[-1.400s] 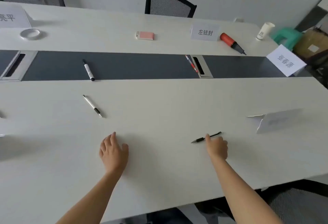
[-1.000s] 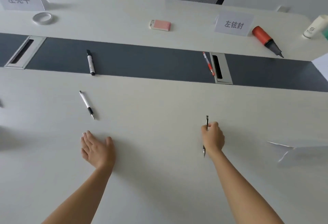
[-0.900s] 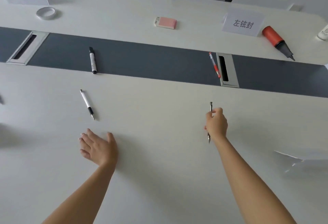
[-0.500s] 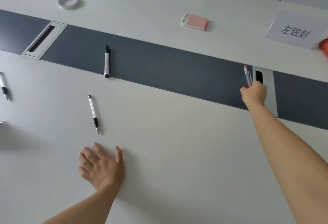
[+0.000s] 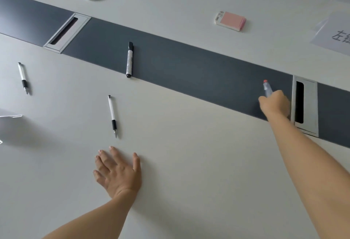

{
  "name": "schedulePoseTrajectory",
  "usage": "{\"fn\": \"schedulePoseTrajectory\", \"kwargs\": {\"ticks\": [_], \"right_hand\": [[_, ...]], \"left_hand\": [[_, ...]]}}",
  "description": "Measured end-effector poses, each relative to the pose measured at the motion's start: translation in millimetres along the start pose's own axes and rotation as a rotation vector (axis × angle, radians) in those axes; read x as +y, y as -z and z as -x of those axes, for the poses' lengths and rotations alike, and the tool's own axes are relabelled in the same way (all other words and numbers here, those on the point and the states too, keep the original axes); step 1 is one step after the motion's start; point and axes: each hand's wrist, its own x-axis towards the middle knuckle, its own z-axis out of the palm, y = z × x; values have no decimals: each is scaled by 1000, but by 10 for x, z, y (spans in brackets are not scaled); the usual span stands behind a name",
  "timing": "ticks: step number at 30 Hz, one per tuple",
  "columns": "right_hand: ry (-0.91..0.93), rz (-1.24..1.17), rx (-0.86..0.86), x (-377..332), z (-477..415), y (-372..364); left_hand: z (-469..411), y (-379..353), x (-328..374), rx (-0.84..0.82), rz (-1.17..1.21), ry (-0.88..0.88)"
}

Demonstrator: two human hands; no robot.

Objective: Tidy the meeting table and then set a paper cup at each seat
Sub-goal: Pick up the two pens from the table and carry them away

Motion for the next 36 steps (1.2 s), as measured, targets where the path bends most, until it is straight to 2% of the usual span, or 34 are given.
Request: {"fn": "schedulePoseTrajectory", "kwargs": {"ticks": [6,9,11,15,20,22,25,30,36], "right_hand": [[157,-191,-278,-416,1239,-118],[262,-129,-392,-429,1874,-281],[322,-50,-406,-407,2206,-407],[331,86,-347,-314,2519,-586],[309,198,-218,-122,2758,-698],[323,220,-169,-80,2871,-737],[399,181,-31,-68,3003,-780],[414,227,-33,71,3181,-788],[493,286,18,259,3321,-866]], "left_hand": [[-4,17,-19,-29,10,-15],[1,28,-26,-41,19,-26],[2,25,-36,-45,30,-37],[-5,56,-86,-43,134,-60],[-122,297,-170,30,574,70],[-285,426,-137,17,671,97],[-588,570,-9,-16,642,-9],[-1005,710,242,-83,436,-161],[-1112,736,284,-159,284,-168]]}}
